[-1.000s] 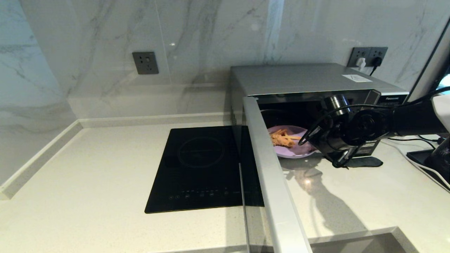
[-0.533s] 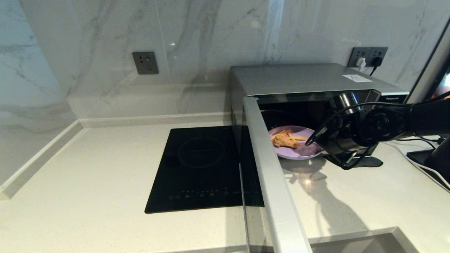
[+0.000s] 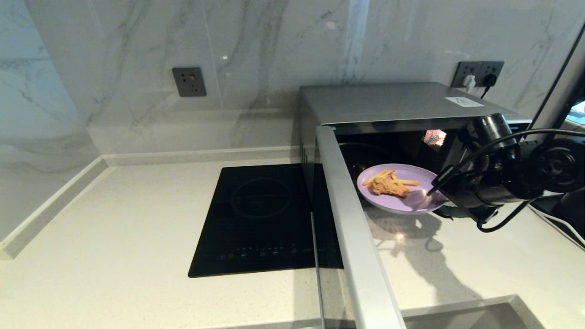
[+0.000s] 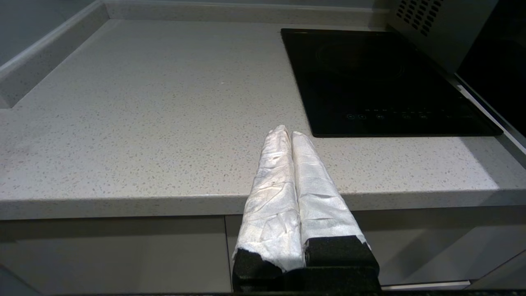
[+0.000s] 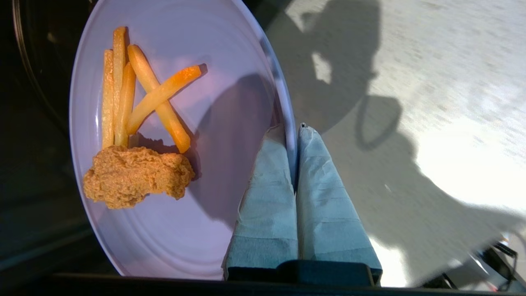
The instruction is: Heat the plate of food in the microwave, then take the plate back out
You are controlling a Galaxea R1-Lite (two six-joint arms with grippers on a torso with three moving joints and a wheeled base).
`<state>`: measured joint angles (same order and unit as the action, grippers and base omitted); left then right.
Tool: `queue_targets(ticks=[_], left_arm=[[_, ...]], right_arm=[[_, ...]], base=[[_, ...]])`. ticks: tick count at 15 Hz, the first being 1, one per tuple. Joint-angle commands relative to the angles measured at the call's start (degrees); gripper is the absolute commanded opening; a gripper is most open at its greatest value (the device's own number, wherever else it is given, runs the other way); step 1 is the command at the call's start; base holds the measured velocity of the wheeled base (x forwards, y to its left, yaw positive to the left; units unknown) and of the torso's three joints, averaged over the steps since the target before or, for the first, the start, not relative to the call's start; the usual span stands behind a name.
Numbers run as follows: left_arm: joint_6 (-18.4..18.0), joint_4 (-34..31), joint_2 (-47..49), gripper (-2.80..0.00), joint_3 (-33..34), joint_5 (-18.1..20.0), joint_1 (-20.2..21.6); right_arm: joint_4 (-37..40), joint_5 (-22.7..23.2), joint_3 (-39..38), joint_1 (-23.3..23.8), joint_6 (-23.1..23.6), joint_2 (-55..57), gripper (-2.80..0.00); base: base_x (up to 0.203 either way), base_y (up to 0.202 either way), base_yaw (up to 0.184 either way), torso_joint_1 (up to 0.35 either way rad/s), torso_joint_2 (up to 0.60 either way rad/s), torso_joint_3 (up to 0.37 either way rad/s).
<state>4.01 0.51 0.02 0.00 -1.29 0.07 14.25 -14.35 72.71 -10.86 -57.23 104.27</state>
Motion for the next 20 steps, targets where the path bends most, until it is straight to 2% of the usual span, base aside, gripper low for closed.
queue_targets(ticks=[1, 5, 8, 14, 16, 20], left_arm=[[0.0, 0.0, 0.1, -2.80, 0.0, 0.0, 0.0], [0.0, 0.0, 0.1, -2.80, 0.0, 0.0, 0.0], [0.0, 0.0, 0.1, -2.80, 0.0, 0.0, 0.0], [0.1, 0.0, 0.1, -2.80, 0.0, 0.0, 0.0], [0.0, 0.0, 0.1, -2.80, 0.0, 0.0, 0.0], [0.0, 0.0, 0.1, -2.80, 0.0, 0.0, 0.0]], right_arm=[[0.6, -0.3, -5.2, 0.3, -0.3, -8.2, -2.80], [3.5, -3.5, -12.5, 1.6, -0.4, -16.7, -2.80], [7.4, -4.1, -13.5, 7.5, -2.6, -19.4, -2.80], [7.6, -4.2, -16.3, 22.1, -3.2, -20.0, -2.80], [5.5, -4.1, -18.0, 28.4, -2.2, -19.0, -2.80], [-6.0, -3.9, -23.4, 37.2, 3.6, -13.9, -2.80]], base=[[0.000, 0.000, 0.000, 0.000, 0.00, 0.000], [0.000, 0.000, 0.000, 0.000, 0.00, 0.000], [0.000, 0.000, 0.000, 0.000, 0.00, 0.000], [0.000, 0.000, 0.000, 0.000, 0.00, 0.000], [0.000, 0.000, 0.000, 0.000, 0.00, 0.000], [0.000, 0.000, 0.000, 0.000, 0.00, 0.000]])
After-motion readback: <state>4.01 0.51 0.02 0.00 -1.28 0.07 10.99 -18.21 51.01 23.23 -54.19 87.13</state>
